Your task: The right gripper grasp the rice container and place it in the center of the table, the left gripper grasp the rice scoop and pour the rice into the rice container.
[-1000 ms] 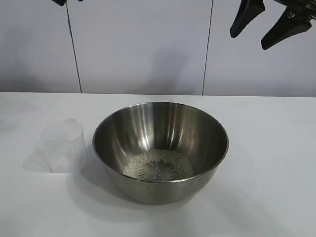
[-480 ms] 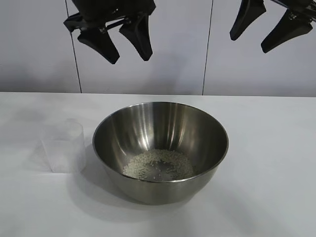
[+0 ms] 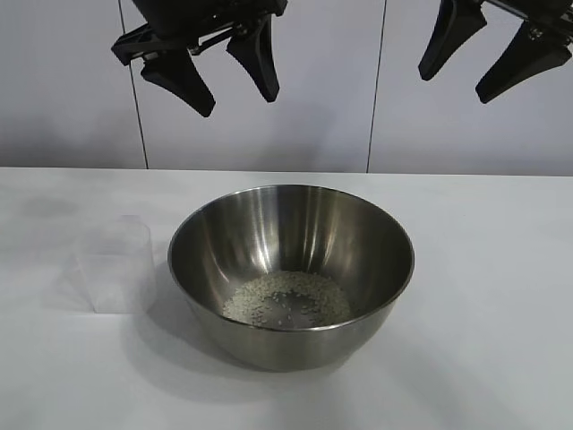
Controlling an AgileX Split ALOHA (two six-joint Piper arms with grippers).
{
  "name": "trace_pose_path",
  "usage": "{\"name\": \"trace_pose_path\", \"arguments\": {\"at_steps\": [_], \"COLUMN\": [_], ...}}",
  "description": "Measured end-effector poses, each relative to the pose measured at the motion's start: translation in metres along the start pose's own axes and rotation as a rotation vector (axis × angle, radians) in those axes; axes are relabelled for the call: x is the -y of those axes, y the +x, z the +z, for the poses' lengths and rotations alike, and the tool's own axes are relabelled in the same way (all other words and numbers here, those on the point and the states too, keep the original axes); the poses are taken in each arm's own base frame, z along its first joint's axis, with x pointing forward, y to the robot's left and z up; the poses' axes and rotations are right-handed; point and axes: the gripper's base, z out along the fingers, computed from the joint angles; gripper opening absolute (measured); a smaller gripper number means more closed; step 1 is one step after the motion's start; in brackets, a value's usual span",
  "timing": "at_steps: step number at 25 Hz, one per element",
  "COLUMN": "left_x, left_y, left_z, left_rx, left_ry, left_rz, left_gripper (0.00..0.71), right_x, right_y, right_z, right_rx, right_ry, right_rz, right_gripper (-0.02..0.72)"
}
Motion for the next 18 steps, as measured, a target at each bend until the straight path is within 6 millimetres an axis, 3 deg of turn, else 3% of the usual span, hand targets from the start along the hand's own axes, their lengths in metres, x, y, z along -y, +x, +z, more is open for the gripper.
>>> {"name": "trace_pose_path", "arguments": {"at_steps": [18], "left_x": [-0.015], "left_y": [0.001], "left_z": [-0.004], "left_rx": [-0.039], "left_ry": [-0.017], "left_rz": [-0.032], "left_gripper": [0.532], "right_x": [0.000], "right_y": [-0.003], "right_z": [0.000], "right_rx": [0.034], "right_ry": [0.003], "right_rz": [0.000], "right_gripper": [0.452]}}
